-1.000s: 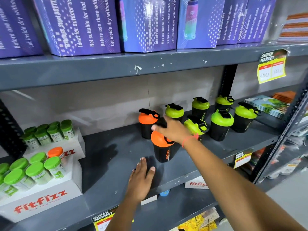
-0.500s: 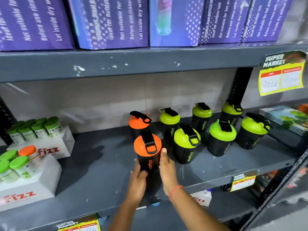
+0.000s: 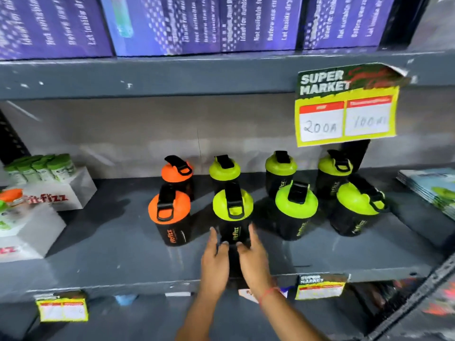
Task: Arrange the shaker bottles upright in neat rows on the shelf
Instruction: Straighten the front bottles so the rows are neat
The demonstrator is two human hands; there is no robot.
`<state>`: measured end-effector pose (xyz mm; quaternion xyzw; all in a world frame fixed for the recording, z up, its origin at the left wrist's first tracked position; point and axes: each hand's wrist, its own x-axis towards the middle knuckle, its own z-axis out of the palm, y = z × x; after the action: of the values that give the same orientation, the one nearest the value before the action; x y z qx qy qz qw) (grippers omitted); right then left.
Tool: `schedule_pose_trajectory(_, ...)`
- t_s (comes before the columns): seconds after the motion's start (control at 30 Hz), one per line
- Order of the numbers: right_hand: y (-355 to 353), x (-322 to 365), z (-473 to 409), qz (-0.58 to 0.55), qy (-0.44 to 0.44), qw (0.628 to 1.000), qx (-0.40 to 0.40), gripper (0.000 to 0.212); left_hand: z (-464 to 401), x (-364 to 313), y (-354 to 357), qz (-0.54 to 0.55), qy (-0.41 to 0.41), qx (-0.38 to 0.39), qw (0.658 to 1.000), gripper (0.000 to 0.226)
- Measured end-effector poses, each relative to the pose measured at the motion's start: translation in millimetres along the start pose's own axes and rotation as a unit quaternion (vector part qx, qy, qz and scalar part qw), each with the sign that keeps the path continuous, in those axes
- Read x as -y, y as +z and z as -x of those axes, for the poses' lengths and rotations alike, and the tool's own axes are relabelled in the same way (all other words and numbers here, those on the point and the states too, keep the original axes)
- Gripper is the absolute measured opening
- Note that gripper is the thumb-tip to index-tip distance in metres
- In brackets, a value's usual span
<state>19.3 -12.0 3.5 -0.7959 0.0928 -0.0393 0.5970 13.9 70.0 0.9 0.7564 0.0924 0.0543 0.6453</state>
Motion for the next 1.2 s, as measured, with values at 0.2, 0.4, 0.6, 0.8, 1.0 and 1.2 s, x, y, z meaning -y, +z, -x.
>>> schedule_pose_trajectory(0.2, -6, -1, 2, 0.011, 0.015, 0.998, 0.06, 0.065, 0, -2, 5, -0.005, 0.003, -0.04, 0.999, 0.045)
schedule_pose_trajectory(0.4, -55, -17, 12, -0.117, -0.033, 0.969, -0.214, 0.038, 32, 6, 42, -0.089, 0.099, -0.121, 0.984, 0.018)
schedule_pose_trajectory(0.6, -108, -30, -18, -0.081, 0.026, 0.977, -0.197, 0.058, 9, -19, 103, -0.078, 0.044, 0.102, 0.991, 0.064)
schedule_pose_trajectory(0.8, -110, -28, -25, -0.053, -0.002, 0.992, -0.113, 0.064, -1, -22, 117, -0.034, 0.03, 0.155, 0.987, 0.073)
schedule_pose_trajectory(1.0, -123, -36, -24, -0.079, -0.001, 0.983, -0.167, 0.057, 5, -16, 121, -0.038, 0.015, 0.105, 0.994, 0.059)
schedule_pose_trajectory(1.2, -183, -55, -35, -0.146, -0.008, 0.907, -0.395, 0.043, 56, -13, 160, -0.056, 0.088, 0.032, 0.994, 0.03)
